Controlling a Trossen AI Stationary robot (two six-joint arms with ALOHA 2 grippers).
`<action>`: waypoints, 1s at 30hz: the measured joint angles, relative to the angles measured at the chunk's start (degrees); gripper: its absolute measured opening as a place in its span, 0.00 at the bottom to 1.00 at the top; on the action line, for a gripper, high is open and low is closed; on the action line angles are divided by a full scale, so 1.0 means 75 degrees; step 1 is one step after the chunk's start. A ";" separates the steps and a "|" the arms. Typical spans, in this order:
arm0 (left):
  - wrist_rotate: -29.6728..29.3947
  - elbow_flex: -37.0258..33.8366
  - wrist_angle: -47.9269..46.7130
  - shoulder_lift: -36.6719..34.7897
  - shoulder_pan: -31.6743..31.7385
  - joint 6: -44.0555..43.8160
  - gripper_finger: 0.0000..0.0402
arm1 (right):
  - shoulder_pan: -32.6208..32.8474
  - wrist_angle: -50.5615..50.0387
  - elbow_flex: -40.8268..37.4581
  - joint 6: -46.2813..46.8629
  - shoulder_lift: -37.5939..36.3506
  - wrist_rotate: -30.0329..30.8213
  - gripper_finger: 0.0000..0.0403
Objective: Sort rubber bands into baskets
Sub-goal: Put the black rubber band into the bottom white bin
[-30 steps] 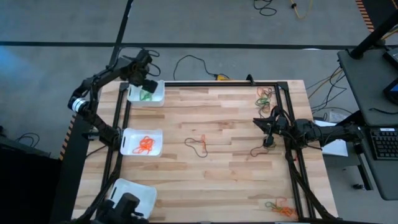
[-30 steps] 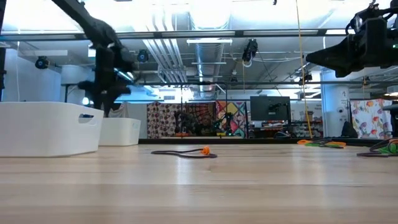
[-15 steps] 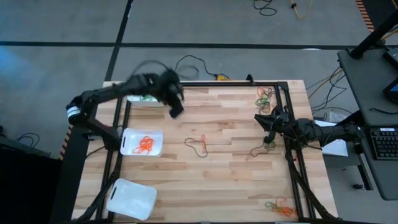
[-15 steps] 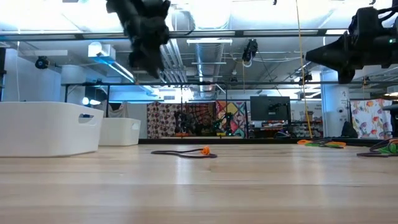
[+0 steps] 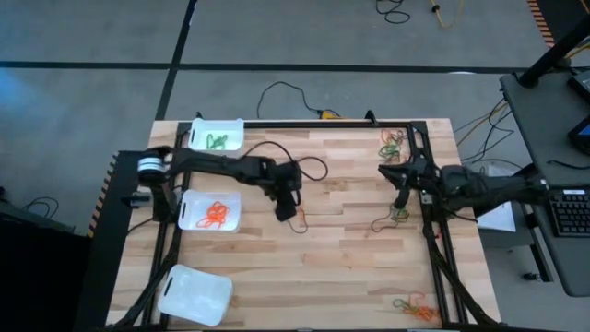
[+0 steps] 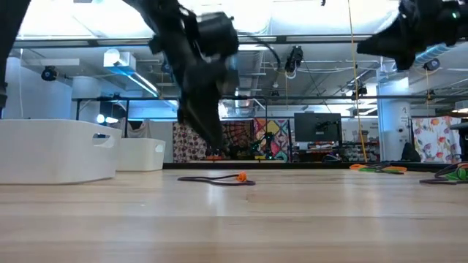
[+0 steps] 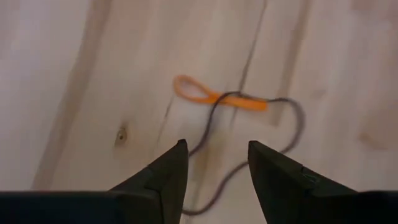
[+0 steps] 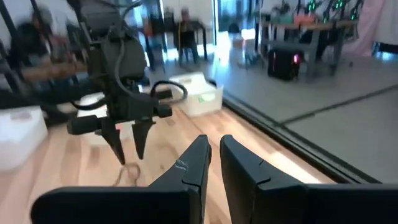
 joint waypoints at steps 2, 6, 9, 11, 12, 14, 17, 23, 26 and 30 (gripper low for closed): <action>-0.0005 -0.0017 0.0215 0.0290 -0.0005 0.0143 0.36 | 0.0000 -0.0422 0.0612 0.0137 0.0647 -0.0003 0.08; -0.0148 -0.0015 0.0878 0.0695 -0.0014 0.0427 0.35 | 0.0004 -0.1217 0.1618 0.0649 0.1814 -0.0064 0.08; -0.0137 -0.0010 0.0980 0.0926 -0.0028 0.0621 0.35 | 0.0088 -0.1789 0.2188 0.1033 0.2543 -0.0240 0.08; -0.0137 -0.0018 0.0978 0.1027 -0.0091 0.0668 0.35 | 0.0190 -0.2151 0.2532 0.1392 0.2919 -0.0269 0.08; -0.0137 -0.0034 0.1000 0.1040 -0.0145 0.0675 0.35 | 0.0258 -0.2341 0.2697 0.1520 0.3099 -0.0269 0.08; -0.0156 -0.0078 0.1170 0.1072 -0.0282 0.0684 0.35 | 0.0379 -0.2738 0.2981 0.1631 0.3422 -0.0294 0.08; -0.0716 -0.0115 0.1383 0.1148 -0.0543 0.0679 0.34 | 0.0506 -0.3019 0.3397 0.1684 0.3751 -0.0272 0.08; -0.1171 -0.0162 0.1473 0.1315 -0.0905 0.0296 0.23 | 0.0625 -0.3312 0.3991 0.2010 0.4228 -0.0282 0.08; -0.1131 -0.0315 0.1575 0.1321 -0.0918 -0.0124 0.12 | 0.0706 -0.3431 0.4383 0.2071 0.4401 -0.0265 0.08; -0.1187 -0.0492 0.1648 0.1306 -0.0881 -0.0556 0.02 | 0.0839 -0.3517 0.4909 0.1968 0.4636 -0.0269 0.08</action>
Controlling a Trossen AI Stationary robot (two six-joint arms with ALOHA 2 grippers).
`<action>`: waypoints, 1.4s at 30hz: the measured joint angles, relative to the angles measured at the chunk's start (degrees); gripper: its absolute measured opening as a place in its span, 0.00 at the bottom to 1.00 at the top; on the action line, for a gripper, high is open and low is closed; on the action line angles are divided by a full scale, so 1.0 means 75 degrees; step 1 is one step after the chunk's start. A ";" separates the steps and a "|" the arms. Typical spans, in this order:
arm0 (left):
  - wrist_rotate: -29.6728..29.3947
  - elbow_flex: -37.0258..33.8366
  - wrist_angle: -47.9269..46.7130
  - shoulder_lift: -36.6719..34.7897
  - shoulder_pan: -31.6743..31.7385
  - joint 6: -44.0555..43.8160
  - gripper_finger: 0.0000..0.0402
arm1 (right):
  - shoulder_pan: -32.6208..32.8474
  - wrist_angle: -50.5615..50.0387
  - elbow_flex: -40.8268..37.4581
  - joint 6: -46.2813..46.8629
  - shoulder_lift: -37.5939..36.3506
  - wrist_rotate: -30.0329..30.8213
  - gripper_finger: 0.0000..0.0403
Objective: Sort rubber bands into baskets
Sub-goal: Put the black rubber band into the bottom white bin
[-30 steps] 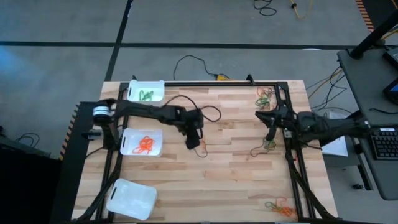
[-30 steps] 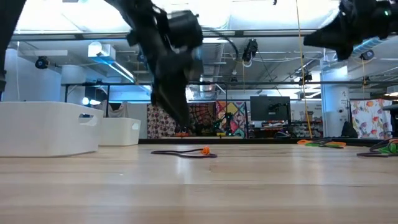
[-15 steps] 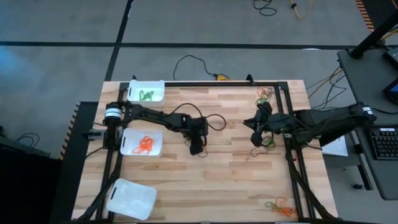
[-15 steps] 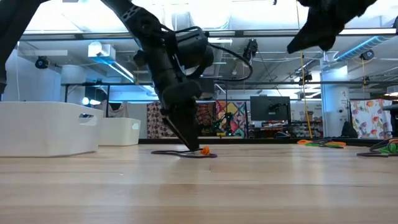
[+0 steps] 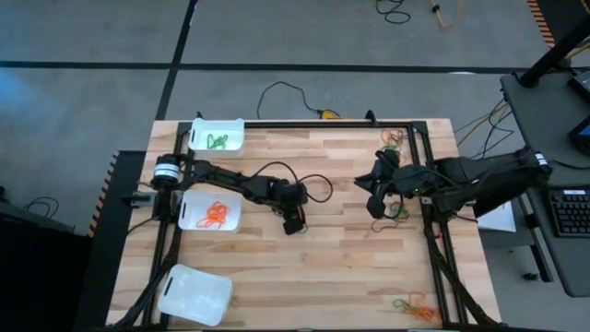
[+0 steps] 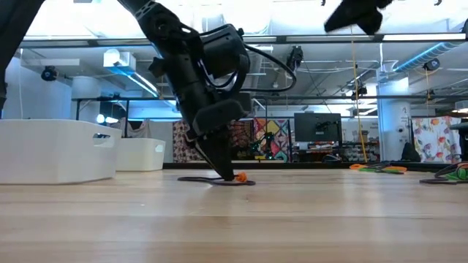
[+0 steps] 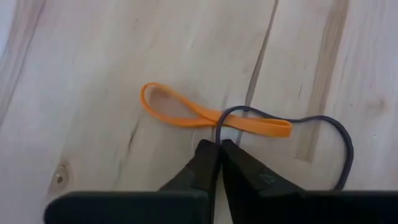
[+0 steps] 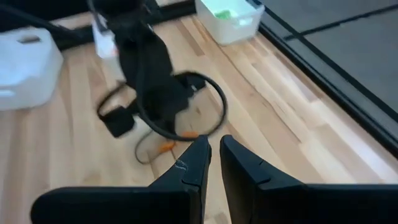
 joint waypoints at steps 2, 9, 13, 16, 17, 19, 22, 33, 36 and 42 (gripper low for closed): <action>0.0010 -0.0025 -0.0014 -0.0002 0.0034 -0.0054 0.01 | 0.0059 -0.0157 0.0277 -0.0039 0.0131 0.0006 0.08; 0.0740 -0.0132 -0.0599 -0.0797 -0.0173 0.0245 0.00 | 0.0385 -0.0911 0.1098 0.0171 0.0763 0.0009 0.08; 0.1392 -0.0086 -0.1129 -0.1808 -0.0481 0.0579 0.00 | 0.0532 -0.0918 0.1340 0.0158 0.1231 0.0007 0.08; 0.1688 -0.0106 -0.1653 -0.2575 -0.0741 0.0745 0.00 | 0.0533 -0.0903 0.1452 0.0146 0.1600 0.0010 0.08; 0.1782 -0.0111 -0.1830 -0.2853 -0.0865 0.0728 0.00 | 0.0531 -0.0867 0.1464 0.0168 0.1718 0.0009 0.08; 0.1977 -0.0084 -0.2143 -0.3421 -0.1134 0.0528 0.00 | 0.0531 -0.0774 0.1463 0.0315 0.2001 0.0008 0.08; 0.2227 -0.0082 -0.2834 -0.4126 -0.1571 0.0080 0.00 | 0.0533 -0.0396 0.1463 0.1292 0.2399 0.0000 0.08; 0.2674 -0.0086 -0.5152 -0.5511 -0.4144 -0.3269 0.00 | 0.0531 0.0219 0.1512 0.1632 0.3673 -0.0551 0.08; 0.2679 -0.0213 -0.5419 -0.5596 -0.4863 -0.4376 0.00 | 0.0563 0.0239 0.1630 0.1623 0.3908 -0.0599 0.08; 0.2681 -0.0970 -0.4844 -0.5506 -0.5782 -0.5649 0.00 | 0.0563 0.0231 0.1762 0.1492 0.4122 -0.0600 0.08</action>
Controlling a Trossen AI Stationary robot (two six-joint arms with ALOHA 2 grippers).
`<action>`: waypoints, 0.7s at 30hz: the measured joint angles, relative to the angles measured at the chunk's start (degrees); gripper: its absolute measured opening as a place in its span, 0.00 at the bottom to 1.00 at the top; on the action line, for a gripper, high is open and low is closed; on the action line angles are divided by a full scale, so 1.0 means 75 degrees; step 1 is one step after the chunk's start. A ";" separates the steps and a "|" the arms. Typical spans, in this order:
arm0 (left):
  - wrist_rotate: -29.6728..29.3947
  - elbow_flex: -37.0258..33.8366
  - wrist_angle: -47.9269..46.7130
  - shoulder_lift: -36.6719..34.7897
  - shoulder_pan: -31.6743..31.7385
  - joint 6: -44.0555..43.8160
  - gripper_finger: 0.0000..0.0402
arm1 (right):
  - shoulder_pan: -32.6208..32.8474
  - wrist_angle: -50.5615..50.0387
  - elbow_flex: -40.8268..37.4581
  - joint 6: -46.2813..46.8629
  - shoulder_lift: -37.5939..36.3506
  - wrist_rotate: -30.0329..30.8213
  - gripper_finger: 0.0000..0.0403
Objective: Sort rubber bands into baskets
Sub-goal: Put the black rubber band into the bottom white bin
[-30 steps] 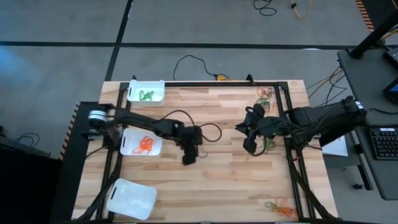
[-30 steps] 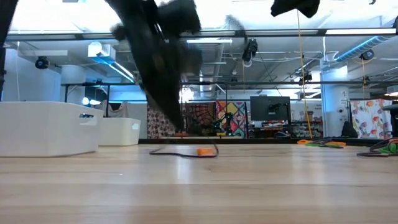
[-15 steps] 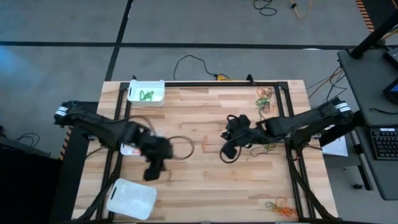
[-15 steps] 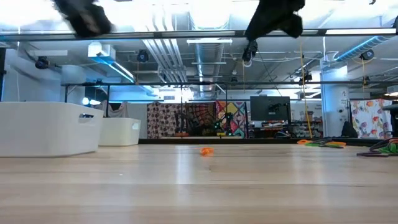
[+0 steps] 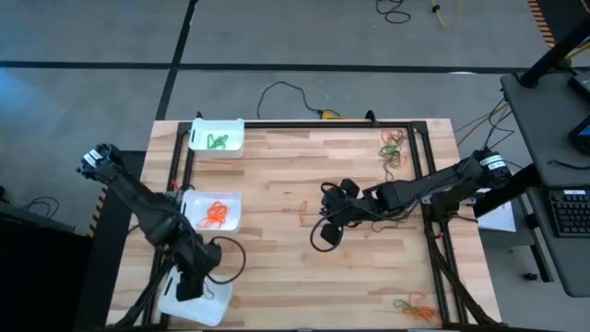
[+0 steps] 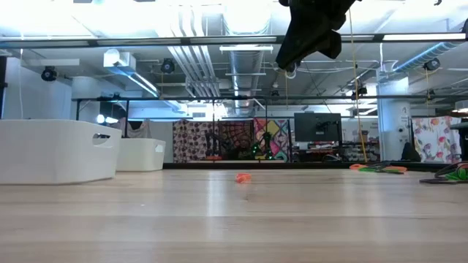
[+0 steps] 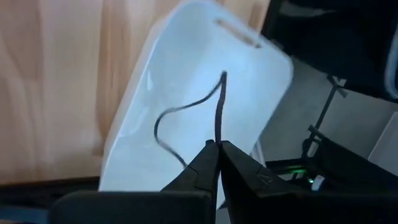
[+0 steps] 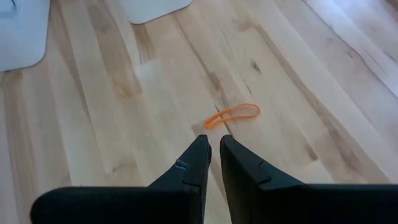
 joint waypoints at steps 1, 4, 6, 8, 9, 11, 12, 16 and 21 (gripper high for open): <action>-0.0005 -0.0179 0.0188 0.0044 -0.0072 -0.0092 0.00 | 0.0000 0.0005 0.0011 0.0000 0.0009 0.0002 0.08; -0.0137 -0.0725 0.0971 0.0267 -0.0121 -0.0229 0.00 | 0.0000 0.0002 0.0015 -0.0010 -0.0018 0.0000 0.08; -0.0229 -0.1063 0.1529 0.0451 -0.0121 -0.0334 0.00 | 0.0000 -0.0001 0.0015 0.0000 -0.0061 0.0002 0.08; -0.0251 -0.1311 0.2010 0.0684 -0.0132 -0.0388 0.00 | 0.0000 -0.0002 0.0015 0.0002 -0.0131 0.0000 0.08; -0.0226 -0.1410 0.2229 0.0804 -0.0165 -0.0403 0.00 | 0.0000 0.0006 0.0015 0.0006 -0.0150 0.0000 0.08; -0.0135 -0.1522 0.2325 0.1063 -0.0254 -0.0451 0.00 | 0.0000 -0.0038 0.0021 0.0006 -0.0204 0.0000 0.08; -0.0020 -0.1529 0.2321 0.1214 -0.0300 -0.0449 0.00 | 0.0000 -0.0054 0.0021 0.0006 -0.0227 0.0000 0.08; 0.0256 -0.1535 0.2368 0.1706 -0.0483 -0.0310 0.00 | 0.0000 -0.0073 0.0021 0.0006 -0.0290 0.0000 0.08; 0.0339 -0.1541 0.2434 0.2173 -0.0549 -0.0397 0.09 | 0.0000 -0.0077 0.0021 0.0009 -0.0305 -0.0002 0.08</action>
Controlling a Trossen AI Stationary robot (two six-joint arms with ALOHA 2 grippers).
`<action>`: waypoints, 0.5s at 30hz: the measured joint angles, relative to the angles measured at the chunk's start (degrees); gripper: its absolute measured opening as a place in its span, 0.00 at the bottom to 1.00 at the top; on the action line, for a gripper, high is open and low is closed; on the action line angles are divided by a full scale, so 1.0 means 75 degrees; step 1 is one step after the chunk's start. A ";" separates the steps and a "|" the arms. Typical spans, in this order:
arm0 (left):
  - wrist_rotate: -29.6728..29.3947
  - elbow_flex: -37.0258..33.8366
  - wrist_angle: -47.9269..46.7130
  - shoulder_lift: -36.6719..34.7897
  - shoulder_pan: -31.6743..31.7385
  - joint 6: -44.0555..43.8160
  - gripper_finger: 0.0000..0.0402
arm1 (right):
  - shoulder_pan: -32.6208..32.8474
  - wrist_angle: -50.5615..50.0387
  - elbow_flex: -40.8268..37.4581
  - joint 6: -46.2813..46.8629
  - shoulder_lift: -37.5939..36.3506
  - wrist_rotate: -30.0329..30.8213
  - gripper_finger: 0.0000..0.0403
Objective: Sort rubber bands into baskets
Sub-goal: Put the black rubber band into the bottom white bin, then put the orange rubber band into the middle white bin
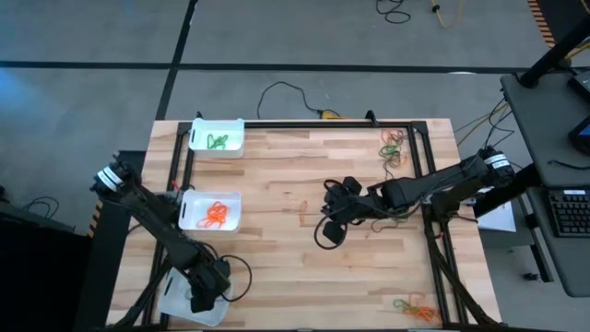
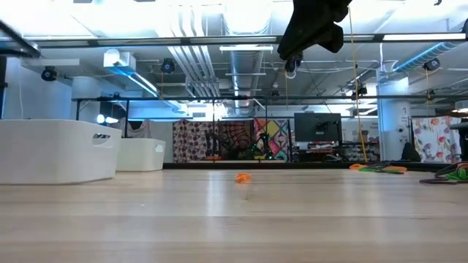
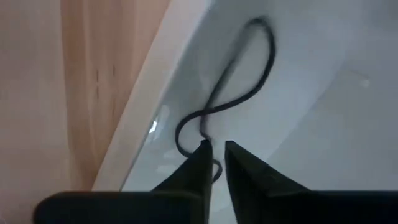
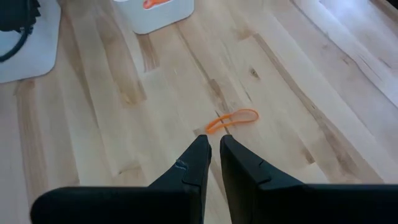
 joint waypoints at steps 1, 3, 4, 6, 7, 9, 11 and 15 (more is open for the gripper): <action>-0.0008 0.0000 0.0004 0.0061 -0.0003 -0.0047 0.11 | 0.0000 -0.0002 0.0000 0.0003 -0.0004 -0.0001 0.08; -0.0036 0.0000 0.0008 0.0094 -0.0003 -0.0119 0.17 | 0.0000 0.0001 0.0000 0.0003 -0.0026 -0.0032 0.08; -0.0040 0.0003 0.0001 0.0091 -0.0003 -0.0160 0.20 | 0.0000 -0.0002 0.0000 0.0003 -0.0037 -0.0125 0.08; 0.0009 0.0022 -0.0154 0.0010 -0.0006 -0.0204 0.27 | 0.0000 -0.0007 0.0000 0.0003 -0.0090 -0.0285 0.08; 0.0026 0.0089 -0.0386 -0.0076 -0.0004 -0.0213 0.30 | 0.0000 -0.0005 0.0000 0.0002 -0.0122 -0.0355 0.08; -0.0009 0.0302 -0.0968 -0.0328 -0.0017 -0.0120 0.36 | 0.0000 -0.0055 0.0000 0.0003 -0.0239 -0.0416 0.08; -0.0273 0.0557 -0.1551 -0.0620 -0.0020 0.0265 0.41 | 0.0000 -0.0057 0.0000 0.0003 -0.0380 -0.0412 0.08; -0.2339 0.1198 -0.1723 -0.1533 0.0054 0.1191 0.47 | -0.0062 -0.0033 0.0000 -0.0002 -0.0553 -0.0338 0.08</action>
